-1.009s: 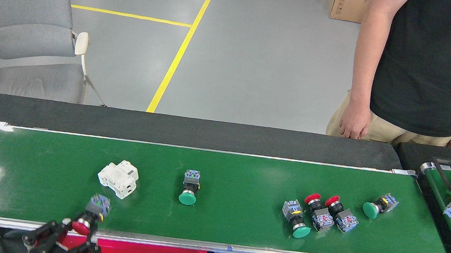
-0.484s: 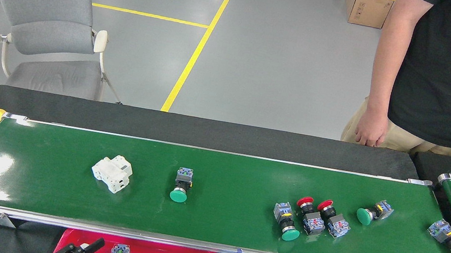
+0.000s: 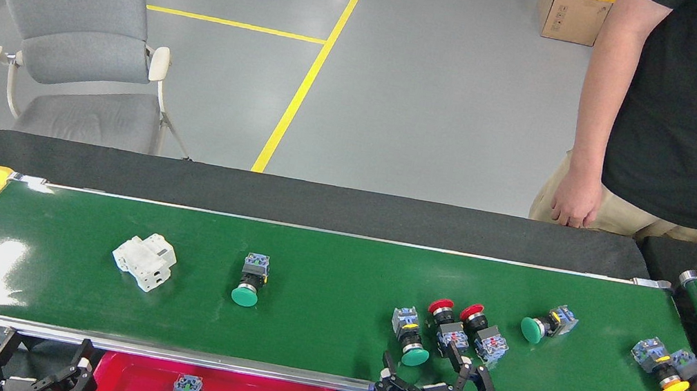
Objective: Pick switch part from conveyor to tray
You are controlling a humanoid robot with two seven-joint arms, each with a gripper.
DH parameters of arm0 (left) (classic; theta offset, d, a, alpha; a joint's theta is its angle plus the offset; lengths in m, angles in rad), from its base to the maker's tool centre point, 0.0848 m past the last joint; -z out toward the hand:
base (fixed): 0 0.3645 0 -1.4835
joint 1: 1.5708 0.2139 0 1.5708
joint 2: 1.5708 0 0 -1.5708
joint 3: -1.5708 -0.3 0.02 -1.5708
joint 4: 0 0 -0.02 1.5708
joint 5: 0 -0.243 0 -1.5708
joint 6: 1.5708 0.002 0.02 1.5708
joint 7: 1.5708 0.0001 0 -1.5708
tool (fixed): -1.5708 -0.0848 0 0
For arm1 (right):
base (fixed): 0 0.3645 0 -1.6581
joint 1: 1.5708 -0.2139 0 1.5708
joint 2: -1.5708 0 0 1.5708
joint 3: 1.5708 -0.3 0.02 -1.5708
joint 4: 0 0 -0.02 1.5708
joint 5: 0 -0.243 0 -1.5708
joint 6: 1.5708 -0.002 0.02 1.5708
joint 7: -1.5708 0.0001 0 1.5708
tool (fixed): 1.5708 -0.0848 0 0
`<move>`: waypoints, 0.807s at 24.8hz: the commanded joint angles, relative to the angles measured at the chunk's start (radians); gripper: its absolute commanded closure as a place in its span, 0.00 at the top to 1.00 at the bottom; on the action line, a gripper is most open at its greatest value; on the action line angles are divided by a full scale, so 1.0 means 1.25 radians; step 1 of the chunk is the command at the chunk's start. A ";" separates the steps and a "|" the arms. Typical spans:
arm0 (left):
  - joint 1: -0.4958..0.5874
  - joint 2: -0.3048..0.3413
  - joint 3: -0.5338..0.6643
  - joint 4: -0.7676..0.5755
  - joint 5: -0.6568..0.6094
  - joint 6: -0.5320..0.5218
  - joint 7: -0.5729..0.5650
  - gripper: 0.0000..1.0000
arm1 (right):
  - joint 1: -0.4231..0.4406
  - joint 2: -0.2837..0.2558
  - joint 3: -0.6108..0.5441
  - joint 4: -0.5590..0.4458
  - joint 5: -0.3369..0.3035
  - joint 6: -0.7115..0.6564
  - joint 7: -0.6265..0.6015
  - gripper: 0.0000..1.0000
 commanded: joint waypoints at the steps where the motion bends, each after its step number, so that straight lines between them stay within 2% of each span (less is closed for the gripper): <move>1: -0.048 -0.003 -0.022 0.021 -0.064 0.008 -0.004 1.00 | -0.038 0.012 0.036 0.056 -0.001 0.058 0.006 0.83; 3: -0.098 -0.009 -0.031 0.070 -0.088 0.008 -0.005 1.00 | -0.069 0.019 0.052 0.103 -0.002 0.070 0.004 0.46; 6: -0.145 -0.004 -0.032 0.135 -0.090 0.001 -0.035 1.00 | -0.076 0.019 0.053 0.115 -0.002 0.065 0.002 0.14; 9: -0.203 -0.002 -0.026 0.213 -0.088 0.001 -0.038 1.00 | -0.076 0.016 0.053 0.111 -0.005 0.058 -0.008 0.03; 14: -0.257 0.002 -0.018 0.278 -0.088 0.006 -0.038 1.00 | -0.067 0.010 0.112 0.066 -0.005 0.015 -0.041 0.02; 16: -0.278 0.008 -0.005 0.307 -0.088 0.007 -0.038 1.00 | -0.039 -0.004 0.161 0.013 -0.005 -0.066 -0.043 0.02; 17: -0.293 0.010 0.001 0.329 -0.088 0.009 -0.038 1.00 | -0.021 -0.010 0.181 -0.014 -0.005 -0.111 -0.045 0.06; 18: -0.309 0.014 0.003 0.351 -0.088 0.009 -0.038 1.00 | -0.006 -0.010 0.197 -0.033 -0.005 -0.150 -0.043 0.25; 20: -0.339 0.031 0.006 0.404 -0.088 0.017 -0.038 1.00 | 0.005 -0.008 0.225 -0.042 -0.005 -0.203 -0.042 1.00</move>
